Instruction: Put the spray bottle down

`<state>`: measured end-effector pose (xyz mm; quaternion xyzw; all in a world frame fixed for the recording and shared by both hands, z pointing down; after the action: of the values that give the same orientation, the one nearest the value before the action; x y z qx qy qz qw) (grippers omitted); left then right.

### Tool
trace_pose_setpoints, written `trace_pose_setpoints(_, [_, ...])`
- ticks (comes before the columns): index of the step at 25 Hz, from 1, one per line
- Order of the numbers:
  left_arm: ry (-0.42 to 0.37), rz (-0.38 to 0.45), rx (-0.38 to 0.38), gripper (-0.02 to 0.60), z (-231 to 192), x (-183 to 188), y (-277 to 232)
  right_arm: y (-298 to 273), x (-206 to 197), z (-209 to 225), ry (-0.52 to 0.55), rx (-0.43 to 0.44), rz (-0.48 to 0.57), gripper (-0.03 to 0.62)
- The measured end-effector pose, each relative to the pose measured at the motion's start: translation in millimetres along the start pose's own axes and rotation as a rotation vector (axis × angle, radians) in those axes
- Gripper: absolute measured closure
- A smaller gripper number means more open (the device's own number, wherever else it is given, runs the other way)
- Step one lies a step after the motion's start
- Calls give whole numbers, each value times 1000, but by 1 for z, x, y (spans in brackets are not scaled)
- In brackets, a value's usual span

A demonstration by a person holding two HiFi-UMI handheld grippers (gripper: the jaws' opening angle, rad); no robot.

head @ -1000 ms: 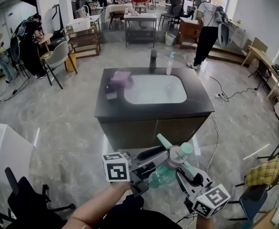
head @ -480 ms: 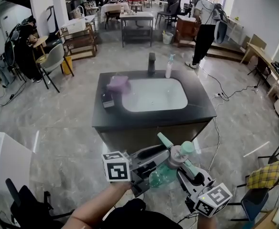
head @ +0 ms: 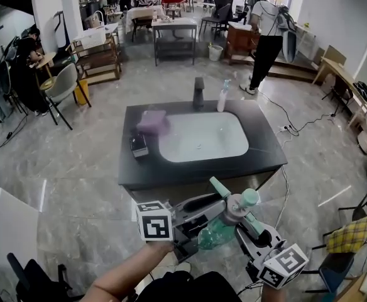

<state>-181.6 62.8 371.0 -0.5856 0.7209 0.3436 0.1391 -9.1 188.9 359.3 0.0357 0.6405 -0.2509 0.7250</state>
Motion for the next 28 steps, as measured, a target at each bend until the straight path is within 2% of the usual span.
trace_pose_setpoints(7, [53, 17, -18, 448, -26, 13, -16, -17, 10, 23, 14, -23, -22, 536])
trace_pose_setpoints(17, [-1, 41, -6, 453, -53, 36, -74, -31, 37, 91, 42, 4, 2, 536])
trace_pose_setpoints(28, [-22, 67, 12, 453, -82, 45, -154, -29, 62, 180, 60, 43, 16, 534])
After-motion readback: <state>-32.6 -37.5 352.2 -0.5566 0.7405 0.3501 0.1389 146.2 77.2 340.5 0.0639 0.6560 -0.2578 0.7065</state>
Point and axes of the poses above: the fingertips, and each gripper's own axes: y backward along the fingers, z to its right, x out of its top, the point moved 9 cm from there along y, backward along the fingers, and after that the axes turned 7 degrees about -x, right-handed, at the moved point
